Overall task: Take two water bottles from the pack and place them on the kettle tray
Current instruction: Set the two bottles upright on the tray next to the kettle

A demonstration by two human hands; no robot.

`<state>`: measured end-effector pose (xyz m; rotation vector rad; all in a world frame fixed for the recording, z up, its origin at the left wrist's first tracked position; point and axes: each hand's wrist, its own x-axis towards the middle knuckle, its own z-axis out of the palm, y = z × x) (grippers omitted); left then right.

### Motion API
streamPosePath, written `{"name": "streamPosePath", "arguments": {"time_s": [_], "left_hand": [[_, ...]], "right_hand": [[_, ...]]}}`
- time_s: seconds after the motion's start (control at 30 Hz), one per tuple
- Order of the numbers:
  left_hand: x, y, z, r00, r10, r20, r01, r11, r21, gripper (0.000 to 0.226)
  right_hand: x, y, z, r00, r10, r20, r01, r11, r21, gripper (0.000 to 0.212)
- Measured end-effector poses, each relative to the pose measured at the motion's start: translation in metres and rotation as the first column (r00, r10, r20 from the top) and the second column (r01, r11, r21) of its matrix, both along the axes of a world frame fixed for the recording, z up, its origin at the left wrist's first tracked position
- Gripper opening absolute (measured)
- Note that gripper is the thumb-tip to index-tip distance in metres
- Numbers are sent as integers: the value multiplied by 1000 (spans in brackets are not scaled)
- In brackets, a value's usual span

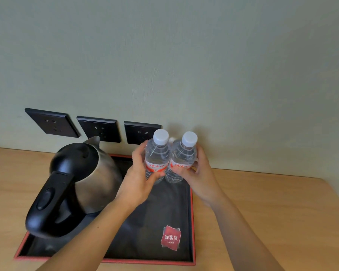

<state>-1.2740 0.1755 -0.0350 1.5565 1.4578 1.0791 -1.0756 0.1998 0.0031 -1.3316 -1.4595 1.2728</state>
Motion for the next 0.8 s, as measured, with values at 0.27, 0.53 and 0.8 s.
{"name": "streamPosePath", "arguments": {"time_s": [0.27,0.53,0.8], "left_hand": [[1,-2,4,999,49,-21,-49,999,20,99],[7,-5,1,993,115,-13,-115,993,4,101],[7,-10,18,995,94,-25,-96,992,-85,110]], "right_hand": [[-3,-2,-2,999,3,41,-3,1000,11,73],[-6,-7,-13,998,-63,12,63,998,-16,77],[-12,-14,-4,993,-105,52,106,994,-33,81]]}}
